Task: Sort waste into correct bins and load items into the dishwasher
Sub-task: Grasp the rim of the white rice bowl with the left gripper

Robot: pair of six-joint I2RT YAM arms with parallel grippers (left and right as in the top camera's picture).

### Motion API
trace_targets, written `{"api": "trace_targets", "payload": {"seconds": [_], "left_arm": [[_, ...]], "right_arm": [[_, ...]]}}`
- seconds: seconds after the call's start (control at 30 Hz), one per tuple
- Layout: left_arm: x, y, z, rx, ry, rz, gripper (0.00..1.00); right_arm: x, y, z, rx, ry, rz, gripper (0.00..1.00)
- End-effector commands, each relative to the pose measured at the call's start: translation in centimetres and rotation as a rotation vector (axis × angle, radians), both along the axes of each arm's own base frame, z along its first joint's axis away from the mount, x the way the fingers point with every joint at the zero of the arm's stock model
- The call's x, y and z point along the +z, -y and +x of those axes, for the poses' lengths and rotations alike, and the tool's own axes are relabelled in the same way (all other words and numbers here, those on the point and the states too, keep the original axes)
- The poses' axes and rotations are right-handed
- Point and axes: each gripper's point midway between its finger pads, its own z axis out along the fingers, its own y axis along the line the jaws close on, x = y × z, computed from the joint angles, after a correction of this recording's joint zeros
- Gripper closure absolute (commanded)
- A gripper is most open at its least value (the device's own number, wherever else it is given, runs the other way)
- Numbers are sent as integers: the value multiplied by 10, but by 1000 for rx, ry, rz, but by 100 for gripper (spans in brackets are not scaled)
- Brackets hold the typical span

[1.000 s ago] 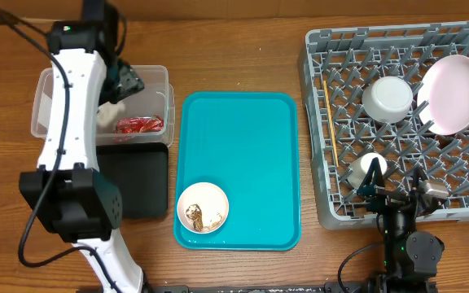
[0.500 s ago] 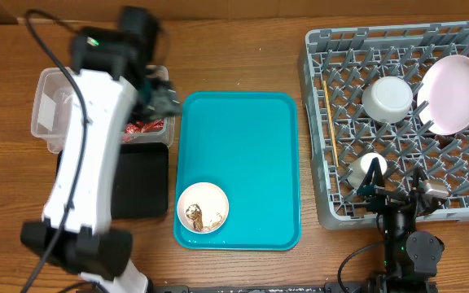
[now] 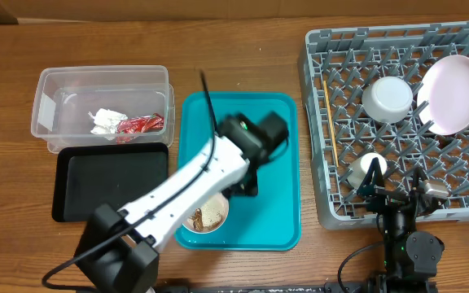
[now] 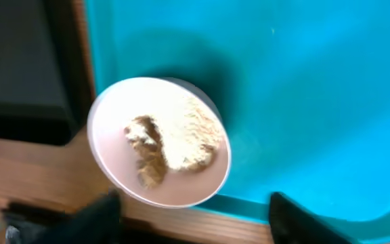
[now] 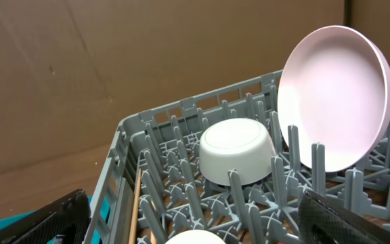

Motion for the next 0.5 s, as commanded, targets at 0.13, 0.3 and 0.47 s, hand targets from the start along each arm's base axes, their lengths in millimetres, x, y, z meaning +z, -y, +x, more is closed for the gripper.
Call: {"api": "trace_targets", "payload": {"seconds": [0.13,0.3,0.47], "left_arm": [[-56,-3,-13,41,6,-10,61],[-77,-8,-17,29,1,-5,58],[-78,-3,-11,-51,11,-21,63]], "right_arm": [[-1,2,0,-8,5,0,0],[-1,2,0,-8,5,0,0],[-1,2,0,-8,5,0,0]]}}
